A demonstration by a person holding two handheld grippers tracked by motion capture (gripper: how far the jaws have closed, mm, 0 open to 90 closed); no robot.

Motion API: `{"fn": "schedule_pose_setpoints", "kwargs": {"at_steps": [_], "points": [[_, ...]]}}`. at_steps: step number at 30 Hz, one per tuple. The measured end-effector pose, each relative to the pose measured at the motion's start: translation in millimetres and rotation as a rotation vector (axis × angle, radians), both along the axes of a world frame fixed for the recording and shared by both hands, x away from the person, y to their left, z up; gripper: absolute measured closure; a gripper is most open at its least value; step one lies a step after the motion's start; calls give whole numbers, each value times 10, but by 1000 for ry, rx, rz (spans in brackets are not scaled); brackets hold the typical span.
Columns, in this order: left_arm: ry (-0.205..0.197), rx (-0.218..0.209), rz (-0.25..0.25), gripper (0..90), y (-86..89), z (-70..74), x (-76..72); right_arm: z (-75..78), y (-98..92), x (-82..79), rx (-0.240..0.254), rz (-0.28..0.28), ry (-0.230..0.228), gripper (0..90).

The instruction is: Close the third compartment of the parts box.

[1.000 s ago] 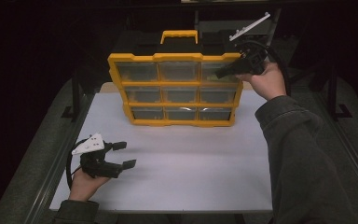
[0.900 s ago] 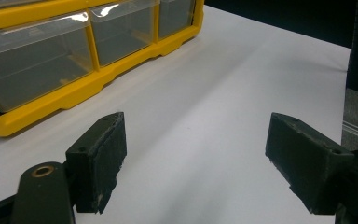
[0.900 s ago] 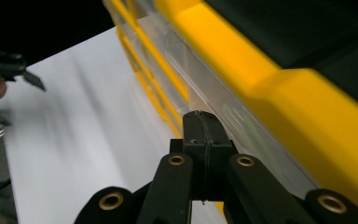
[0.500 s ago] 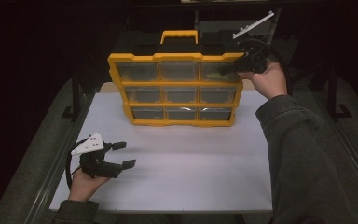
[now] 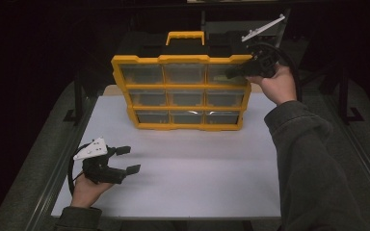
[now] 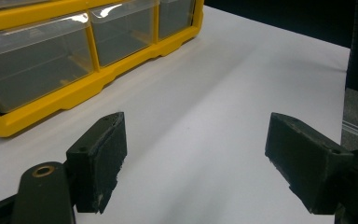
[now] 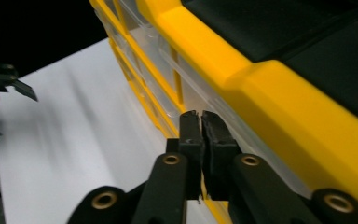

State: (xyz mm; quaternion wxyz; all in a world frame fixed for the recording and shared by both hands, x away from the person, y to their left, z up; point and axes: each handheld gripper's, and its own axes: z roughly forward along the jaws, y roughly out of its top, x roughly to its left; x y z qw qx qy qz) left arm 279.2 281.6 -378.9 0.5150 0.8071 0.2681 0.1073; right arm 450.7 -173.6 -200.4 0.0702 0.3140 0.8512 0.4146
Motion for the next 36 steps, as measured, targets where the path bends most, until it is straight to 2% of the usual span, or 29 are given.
{"fn": "schedule_pose_setpoints", "kwargs": {"at_steps": [4,9,14,17,24,27,30,36], "points": [[4,0,-2,207,-9,-6,-2,-55,-16,-45,25,14,-16,779],[10,-7,1,207,-20,-6,-13,-149,-58,-96,72,36,-8,729],[10,-1,-1,207,-22,-6,-11,-209,-105,-163,116,53,-24,682],[14,0,-3,207,-32,-14,-5,-242,-92,-213,102,57,-35,655],[17,8,-8,207,-44,-19,-3,-333,-91,-307,140,70,-40,579],[23,3,-11,207,-52,-21,-2,-388,-90,-351,140,75,-51,550],[23,-12,-15,207,-64,-18,-7,-453,-85,-396,148,82,-53,503],[30,-10,-16,206,-66,-20,-7,-570,-74,-471,145,90,-72,388]]}}
